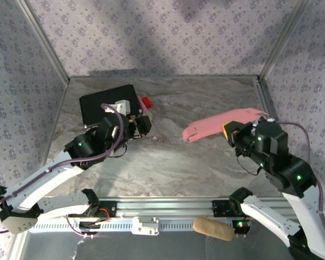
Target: Fold the paper box
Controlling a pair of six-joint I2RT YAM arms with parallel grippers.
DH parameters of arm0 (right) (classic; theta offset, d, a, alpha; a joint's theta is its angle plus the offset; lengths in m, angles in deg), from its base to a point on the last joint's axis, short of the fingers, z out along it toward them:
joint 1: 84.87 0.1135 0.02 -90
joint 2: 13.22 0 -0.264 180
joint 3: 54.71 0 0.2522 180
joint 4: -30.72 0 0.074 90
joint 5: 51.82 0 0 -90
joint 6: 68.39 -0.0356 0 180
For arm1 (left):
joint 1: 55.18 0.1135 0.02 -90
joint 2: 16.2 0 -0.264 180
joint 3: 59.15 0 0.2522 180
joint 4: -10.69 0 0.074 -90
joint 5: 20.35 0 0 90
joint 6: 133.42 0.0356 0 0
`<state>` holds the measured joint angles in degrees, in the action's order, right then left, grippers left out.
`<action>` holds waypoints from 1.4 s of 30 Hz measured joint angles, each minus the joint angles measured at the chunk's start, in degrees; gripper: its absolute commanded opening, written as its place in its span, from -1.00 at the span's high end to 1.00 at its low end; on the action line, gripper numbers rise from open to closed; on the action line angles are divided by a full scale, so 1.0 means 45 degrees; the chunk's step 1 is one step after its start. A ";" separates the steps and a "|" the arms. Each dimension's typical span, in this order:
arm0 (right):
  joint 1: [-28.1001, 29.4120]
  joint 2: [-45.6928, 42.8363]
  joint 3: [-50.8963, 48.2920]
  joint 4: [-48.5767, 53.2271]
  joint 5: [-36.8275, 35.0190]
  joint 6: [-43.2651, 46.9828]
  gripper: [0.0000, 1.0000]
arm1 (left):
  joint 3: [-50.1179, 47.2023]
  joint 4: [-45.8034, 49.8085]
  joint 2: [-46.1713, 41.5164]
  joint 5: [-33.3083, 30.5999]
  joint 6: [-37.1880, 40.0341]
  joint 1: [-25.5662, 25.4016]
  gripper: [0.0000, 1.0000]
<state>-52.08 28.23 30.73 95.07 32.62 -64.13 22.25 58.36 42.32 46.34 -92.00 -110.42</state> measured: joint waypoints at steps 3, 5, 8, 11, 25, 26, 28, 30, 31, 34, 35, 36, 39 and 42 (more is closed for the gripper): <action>0.0214 0.1418 0.0408 0.0646 0.0029 -0.0568 1.00 | -0.0107 0.0685 -0.0005 0.0267 -0.0180 -0.0005 -0.36; 0.0403 0.2365 0.0937 0.1122 -0.0151 -0.0962 1.00 | -0.0272 0.1083 -0.0005 0.0374 -0.0248 0.0000 -0.34; 0.0593 0.3157 0.1753 0.2327 -0.0355 -0.1457 1.00 | -0.0593 0.1530 -0.0019 0.0466 -0.0335 0.0000 -0.33; 0.0607 0.3361 0.2963 0.3983 -0.0389 -0.1724 1.00 | -0.0947 0.1826 -0.0131 0.0461 -0.0379 0.0000 -0.33; -0.0087 0.4915 0.5712 0.7514 0.0248 -0.1579 1.00 | -0.2055 0.2531 -0.0918 0.0699 -0.0899 0.0155 -0.34; -0.0321 0.5294 0.5425 0.7174 0.0413 -0.1506 1.00 | -0.2152 0.2565 -0.0981 0.0704 -0.0942 0.0194 -0.34; -0.0879 0.6295 0.4648 0.6164 0.1044 -0.1355 1.00 | -0.2390 0.2633 -0.1098 0.0709 -0.1054 0.0204 -0.33; -0.1399 0.7412 0.3789 0.4862 0.1792 -0.1209 1.00 | -0.2739 0.2599 -0.1263 0.0845 -0.1156 0.0204 -0.31; -0.1647 0.7956 0.3337 0.4211 0.2132 -0.1137 1.00 | -0.2982 0.2535 -0.1360 0.0952 -0.1229 0.0204 -0.30; -0.2429 0.8947 0.2045 0.2341 0.2982 -0.0860 1.00 | -0.3638 0.2200 -0.1515 0.1297 -0.1341 0.0189 -0.25; -0.2594 0.8981 0.1753 0.1957 0.3118 -0.0797 1.00 | -0.3832 0.1972 -0.1520 0.1389 -0.1345 0.0185 -0.24; -0.2793 0.8971 0.1443 0.1491 0.3313 -0.0690 1.00 | -0.4046 0.1666 -0.1496 0.1511 -0.1375 0.0165 -0.22; -0.3240 0.8757 0.0699 -0.0010 0.3993 -0.0389 1.00 | -0.4537 0.0573 -0.1273 0.1860 -0.1418 0.0126 -0.09; -0.3575 0.8665 -0.0117 -0.1603 0.4915 -0.0170 1.00 | -0.5017 -0.0913 -0.0656 0.2273 -0.1472 0.0083 0.05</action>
<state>-68.16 67.22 30.20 87.85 54.74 -64.89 -0.33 54.25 39.37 56.57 -98.62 -110.05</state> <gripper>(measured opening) 0.052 0.514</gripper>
